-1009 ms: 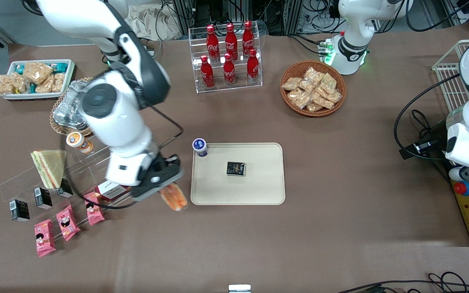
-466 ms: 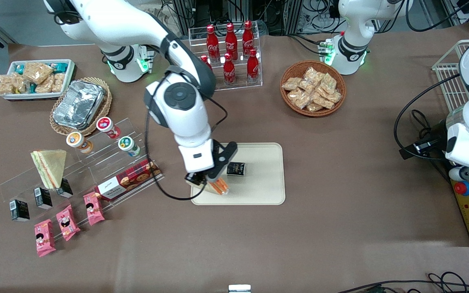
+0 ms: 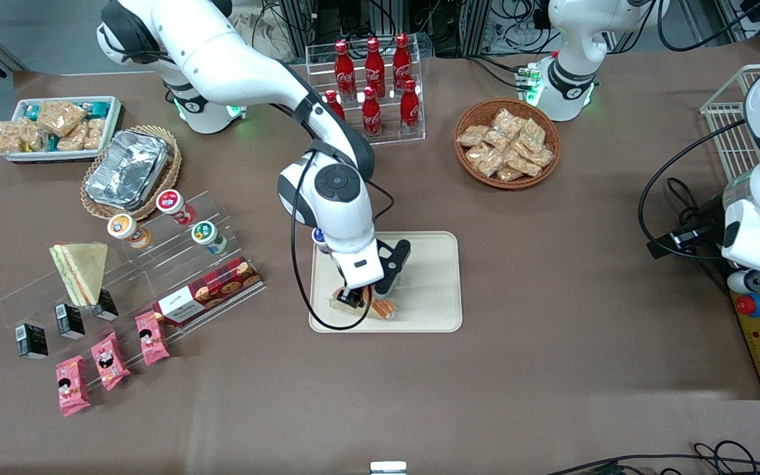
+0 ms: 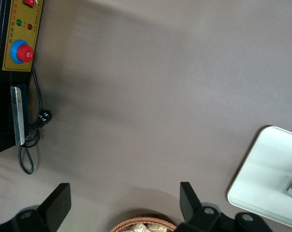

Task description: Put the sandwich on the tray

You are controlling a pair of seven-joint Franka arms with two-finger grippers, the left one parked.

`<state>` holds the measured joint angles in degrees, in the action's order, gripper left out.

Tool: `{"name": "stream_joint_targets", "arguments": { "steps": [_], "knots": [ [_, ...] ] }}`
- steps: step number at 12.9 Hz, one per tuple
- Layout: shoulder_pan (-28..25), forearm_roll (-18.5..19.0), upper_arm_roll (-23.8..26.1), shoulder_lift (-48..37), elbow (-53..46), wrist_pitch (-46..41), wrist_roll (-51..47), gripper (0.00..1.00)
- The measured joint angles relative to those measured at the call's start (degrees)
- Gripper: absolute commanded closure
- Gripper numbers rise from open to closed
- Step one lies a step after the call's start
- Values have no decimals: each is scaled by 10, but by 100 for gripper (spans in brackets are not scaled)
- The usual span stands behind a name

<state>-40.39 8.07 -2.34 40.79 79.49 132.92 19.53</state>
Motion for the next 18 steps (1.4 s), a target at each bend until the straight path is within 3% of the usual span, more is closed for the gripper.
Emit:
{"name": "stream_joint_targets", "arguments": {
  "steps": [3, 4, 5, 10, 14, 18],
  "knots": [
    [-2, 0, -1, 27, 0, 36, 5, 51],
    [-5, 1, -1, 34, 0, 44, 5, 23],
    [-8, 3, -1, 40, 0, 51, 6, 2],
    [-17, -3, -1, 54, -2, 80, -3, 1],
    [-9, -91, -11, 28, -19, 45, -12, 2],
    [64, -126, -15, -58, -27, -46, -27, 2]
  ]
}}
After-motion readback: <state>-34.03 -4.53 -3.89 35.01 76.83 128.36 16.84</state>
